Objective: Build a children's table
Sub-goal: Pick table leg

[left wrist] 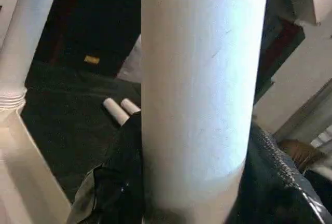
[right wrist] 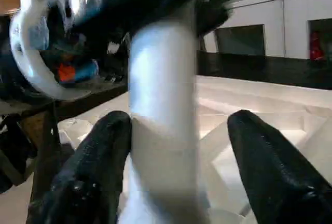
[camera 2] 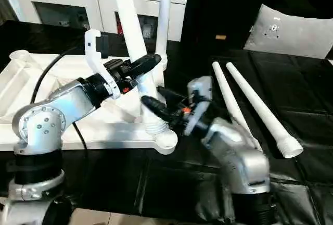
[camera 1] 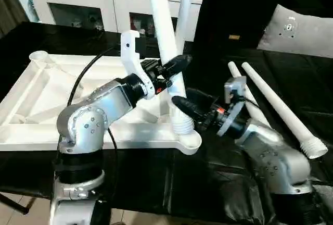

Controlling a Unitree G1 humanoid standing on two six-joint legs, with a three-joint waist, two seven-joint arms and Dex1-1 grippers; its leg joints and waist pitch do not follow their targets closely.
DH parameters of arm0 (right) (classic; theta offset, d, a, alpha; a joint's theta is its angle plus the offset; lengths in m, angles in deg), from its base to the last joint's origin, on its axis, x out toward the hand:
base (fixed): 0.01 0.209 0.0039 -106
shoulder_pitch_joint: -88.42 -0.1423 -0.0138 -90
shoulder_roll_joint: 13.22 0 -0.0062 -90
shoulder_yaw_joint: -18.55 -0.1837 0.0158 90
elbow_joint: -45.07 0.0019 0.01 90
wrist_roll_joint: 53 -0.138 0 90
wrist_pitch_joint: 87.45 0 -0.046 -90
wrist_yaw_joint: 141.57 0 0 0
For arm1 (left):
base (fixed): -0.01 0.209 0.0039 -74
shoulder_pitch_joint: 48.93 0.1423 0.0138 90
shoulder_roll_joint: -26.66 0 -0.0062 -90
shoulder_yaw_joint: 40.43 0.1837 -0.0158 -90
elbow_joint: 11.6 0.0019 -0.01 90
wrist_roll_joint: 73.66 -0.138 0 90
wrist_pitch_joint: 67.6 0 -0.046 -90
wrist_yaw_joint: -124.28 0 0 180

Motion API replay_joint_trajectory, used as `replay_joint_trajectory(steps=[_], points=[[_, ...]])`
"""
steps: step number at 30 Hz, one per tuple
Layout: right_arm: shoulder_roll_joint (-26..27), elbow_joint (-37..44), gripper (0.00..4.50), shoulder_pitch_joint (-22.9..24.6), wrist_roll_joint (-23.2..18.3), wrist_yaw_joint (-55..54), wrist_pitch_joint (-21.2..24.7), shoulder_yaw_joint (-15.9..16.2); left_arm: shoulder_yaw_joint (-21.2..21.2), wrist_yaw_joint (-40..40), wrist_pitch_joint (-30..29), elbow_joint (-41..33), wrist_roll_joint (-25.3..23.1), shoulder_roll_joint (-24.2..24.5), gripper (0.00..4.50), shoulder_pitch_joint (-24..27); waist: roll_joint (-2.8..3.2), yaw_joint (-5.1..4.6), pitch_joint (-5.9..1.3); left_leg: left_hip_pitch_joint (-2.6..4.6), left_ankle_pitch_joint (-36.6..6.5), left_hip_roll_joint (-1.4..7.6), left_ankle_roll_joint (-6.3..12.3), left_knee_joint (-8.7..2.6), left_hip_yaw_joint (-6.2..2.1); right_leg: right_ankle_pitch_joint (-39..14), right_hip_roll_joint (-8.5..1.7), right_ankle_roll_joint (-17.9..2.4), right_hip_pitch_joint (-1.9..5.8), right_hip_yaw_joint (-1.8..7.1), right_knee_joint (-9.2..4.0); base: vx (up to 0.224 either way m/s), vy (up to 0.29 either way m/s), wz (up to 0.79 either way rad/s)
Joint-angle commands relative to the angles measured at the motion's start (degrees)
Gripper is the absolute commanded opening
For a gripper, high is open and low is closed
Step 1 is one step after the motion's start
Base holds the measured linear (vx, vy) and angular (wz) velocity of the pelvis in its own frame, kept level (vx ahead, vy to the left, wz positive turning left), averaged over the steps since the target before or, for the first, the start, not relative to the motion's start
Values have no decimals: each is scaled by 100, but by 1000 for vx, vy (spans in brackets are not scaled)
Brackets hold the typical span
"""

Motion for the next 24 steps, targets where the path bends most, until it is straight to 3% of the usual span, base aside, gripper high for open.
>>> replay_joint_trajectory(steps=[1, 5, 8, 13, 24], points=[[-117, -71, 340, -164, -173, -94, 181, -299, 120, 194, -86, 4, 31, 67, 186, -139, 3, 15, -392, 20, -409, 155, 217, -349, -28, -1305, -370, -777, 353, 265, -374, 0, 0, 0], [-364, -151, 345, -391, -494, -38, 620, -453, 265, 519, -184, 14, 132, 291, 186, -195, 8, 28, -404, 22, -301, 146, 230, -334, -20, -1166, -364, -835, 366, 266, -354, 0, 0, 0], [-748, -171, 345, -470, -613, 464, 971, -289, 402, 808, -217, -11, 180, 458, 186, -239, -18, 40, -403, 4, -266, 144, 262, -324, -5, -1118, -373, -875, 374, 272, -360, 0, 0, 0], [-1339, -244, 345, -545, -683, 1311, 1313, 87, 653, 1404, -176, -45, 231, 721, 186, -383, -43, 78, -394, 8, -351, 148, 288, -314, -2, -1500, -383, -787, 365, 262, -394, 0, 0, 0], [-1438, -284, 345, -743, -834, 1720, 1581, 429, 908, 2011, -144, -164, 453, 818, 186, -505, -55, 133, -397, 25, -389, 166, 195, -316, -8, -1649, -391, -792, 349, 263, -378, 0, 0, 0]])
